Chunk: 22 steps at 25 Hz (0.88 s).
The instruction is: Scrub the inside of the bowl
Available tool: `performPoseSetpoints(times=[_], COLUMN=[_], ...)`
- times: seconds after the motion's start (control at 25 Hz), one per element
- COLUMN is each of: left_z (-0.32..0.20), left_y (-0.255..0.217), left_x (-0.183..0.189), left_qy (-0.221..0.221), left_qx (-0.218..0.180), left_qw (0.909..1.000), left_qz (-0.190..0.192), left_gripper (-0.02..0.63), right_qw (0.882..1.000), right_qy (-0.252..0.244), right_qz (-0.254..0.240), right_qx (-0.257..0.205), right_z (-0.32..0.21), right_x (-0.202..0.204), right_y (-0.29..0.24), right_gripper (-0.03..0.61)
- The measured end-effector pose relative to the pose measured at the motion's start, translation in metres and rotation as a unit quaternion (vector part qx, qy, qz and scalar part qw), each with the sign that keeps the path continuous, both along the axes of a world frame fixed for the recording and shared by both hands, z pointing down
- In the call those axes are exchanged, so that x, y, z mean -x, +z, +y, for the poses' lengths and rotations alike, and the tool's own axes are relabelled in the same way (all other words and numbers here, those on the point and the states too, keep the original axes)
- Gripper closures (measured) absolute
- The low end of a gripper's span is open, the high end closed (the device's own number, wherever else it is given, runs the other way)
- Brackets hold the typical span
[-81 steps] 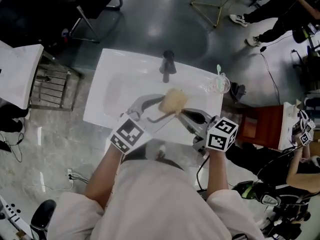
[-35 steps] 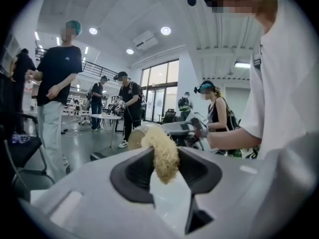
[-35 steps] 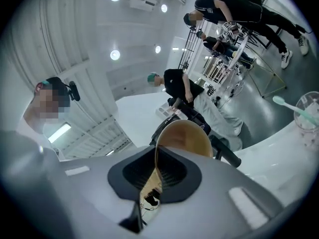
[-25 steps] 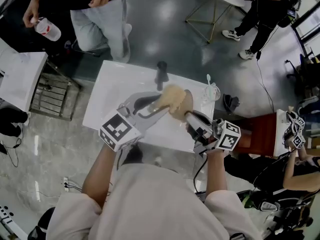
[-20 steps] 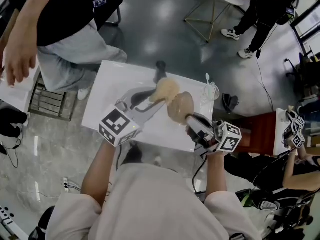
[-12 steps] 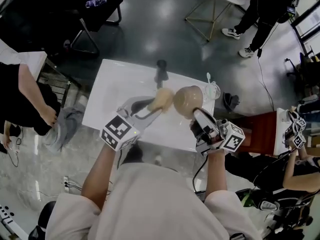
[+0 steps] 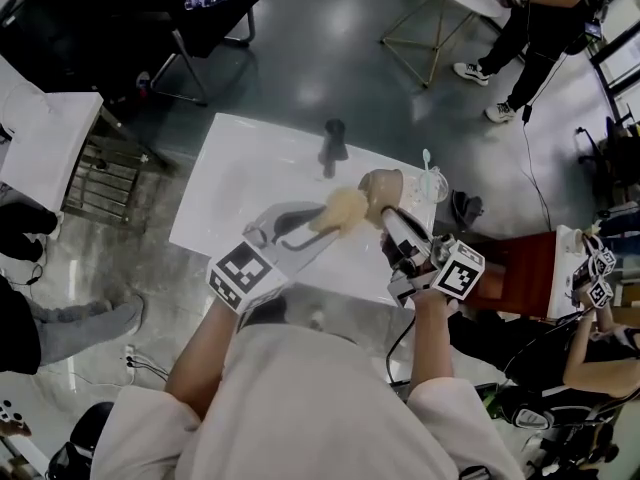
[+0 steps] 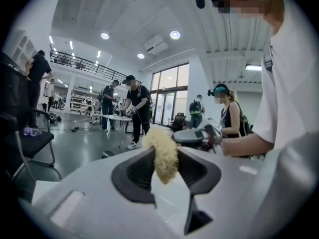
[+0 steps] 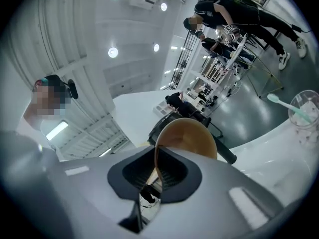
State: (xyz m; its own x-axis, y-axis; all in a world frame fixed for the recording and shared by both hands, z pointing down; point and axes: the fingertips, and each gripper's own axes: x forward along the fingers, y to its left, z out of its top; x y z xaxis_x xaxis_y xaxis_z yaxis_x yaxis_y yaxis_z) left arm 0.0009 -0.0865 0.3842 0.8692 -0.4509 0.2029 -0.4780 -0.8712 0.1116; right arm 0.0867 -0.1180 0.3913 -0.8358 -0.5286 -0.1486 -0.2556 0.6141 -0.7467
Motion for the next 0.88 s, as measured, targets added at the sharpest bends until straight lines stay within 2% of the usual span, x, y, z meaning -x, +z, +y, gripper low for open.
performPoseSetpoints(times=[0.2,0.32,0.48,0.88], left_z=[-0.018,-0.032,-0.044,-0.017], left_y=[-0.011,-0.009,-0.001,0.025], left_x=[0.009,0.013,0.016,0.004], left_qy=[-0.026,-0.044,-0.06,-0.019], left_qx=[-0.005,-0.003,0.001,0.022], left_qw=[0.9994,0.9988,0.9982,0.9993], left_qz=[0.02,0.02,0.006,-0.025], left_gripper=[0.485,0.485,0.485,0.485], right_qw=[0.999,0.998,0.997,0.996], right_qy=[-0.031,-0.047,-0.042,-0.017], right_qz=[-0.012,-0.038,-0.058,-0.089], right_qx=[0.006,0.01,0.02,0.009], right_z=[0.014,0.021,0.02,0.007], right_x=[0.014,0.017,0.013,-0.005], right_y=[0.003,0.001,0.003,-0.007], right_gripper=[0.557,0.554,0.558,0.552])
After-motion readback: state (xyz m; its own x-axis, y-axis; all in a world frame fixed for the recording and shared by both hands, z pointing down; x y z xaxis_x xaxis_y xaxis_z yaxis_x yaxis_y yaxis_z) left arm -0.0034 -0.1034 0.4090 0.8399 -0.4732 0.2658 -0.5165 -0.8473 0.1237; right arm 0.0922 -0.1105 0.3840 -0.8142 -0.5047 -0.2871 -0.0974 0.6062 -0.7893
